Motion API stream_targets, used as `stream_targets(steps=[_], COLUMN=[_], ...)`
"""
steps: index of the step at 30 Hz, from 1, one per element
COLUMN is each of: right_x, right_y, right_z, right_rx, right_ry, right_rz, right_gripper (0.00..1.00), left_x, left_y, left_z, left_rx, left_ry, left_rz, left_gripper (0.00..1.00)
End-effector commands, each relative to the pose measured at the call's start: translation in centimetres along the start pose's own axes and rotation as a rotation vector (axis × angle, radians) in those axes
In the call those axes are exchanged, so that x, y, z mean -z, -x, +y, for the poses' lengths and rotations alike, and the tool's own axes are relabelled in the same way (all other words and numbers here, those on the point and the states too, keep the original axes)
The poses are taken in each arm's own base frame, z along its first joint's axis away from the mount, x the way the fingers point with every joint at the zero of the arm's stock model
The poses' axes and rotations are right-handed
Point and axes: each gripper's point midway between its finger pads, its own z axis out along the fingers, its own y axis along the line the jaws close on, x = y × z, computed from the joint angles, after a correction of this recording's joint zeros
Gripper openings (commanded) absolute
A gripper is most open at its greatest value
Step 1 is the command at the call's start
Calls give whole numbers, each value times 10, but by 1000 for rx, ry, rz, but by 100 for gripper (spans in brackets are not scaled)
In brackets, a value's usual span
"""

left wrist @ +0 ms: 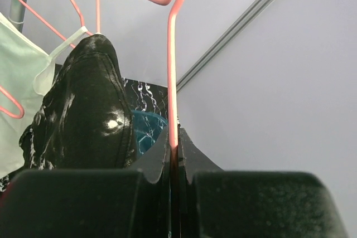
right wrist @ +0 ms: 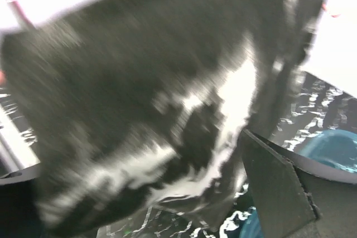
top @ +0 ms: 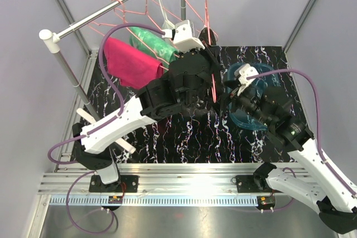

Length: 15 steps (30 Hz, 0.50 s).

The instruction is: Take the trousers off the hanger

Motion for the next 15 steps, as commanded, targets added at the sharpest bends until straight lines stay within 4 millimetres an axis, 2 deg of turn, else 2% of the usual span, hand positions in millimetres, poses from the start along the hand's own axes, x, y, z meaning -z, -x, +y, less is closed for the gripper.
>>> stream_targets(steps=[1, 3, 4, 9, 10, 11, 14, 15], right_x=[9, 8, 6, -4, -5, -5, -5, -7], right_y=[34, 32, 32, 30, 33, 45, 53, 50], right_z=[-21, -20, -21, -27, -26, -26, -22, -21], right_rx=[62, 78, 90, 112, 111, 111, 114, 115], right_ry=[-121, -114, -120, -150, -144, -151, -145, -140], right_rz=[-176, -166, -168, -203, -222, -281, -343, -349], right_gripper=[95, 88, 81, 75, 74, 73, 72, 72], left_x=[18, 20, 20, 25, 25, 25, 25, 25], left_y=[72, 70, 69, 59, 56, 53, 51, 50], left_z=[-22, -21, -20, -23, -22, -22, -26, -28], left_rx=[212, 204, 216, 276, 283, 299, 323, 329], left_ry=[-58, -57, -54, -73, -72, -73, -82, -89], left_rz=[-115, -100, -91, -30, -20, -11, 0, 7], left_gripper=[0, 0, 0, 0, 0, 0, 0, 0])
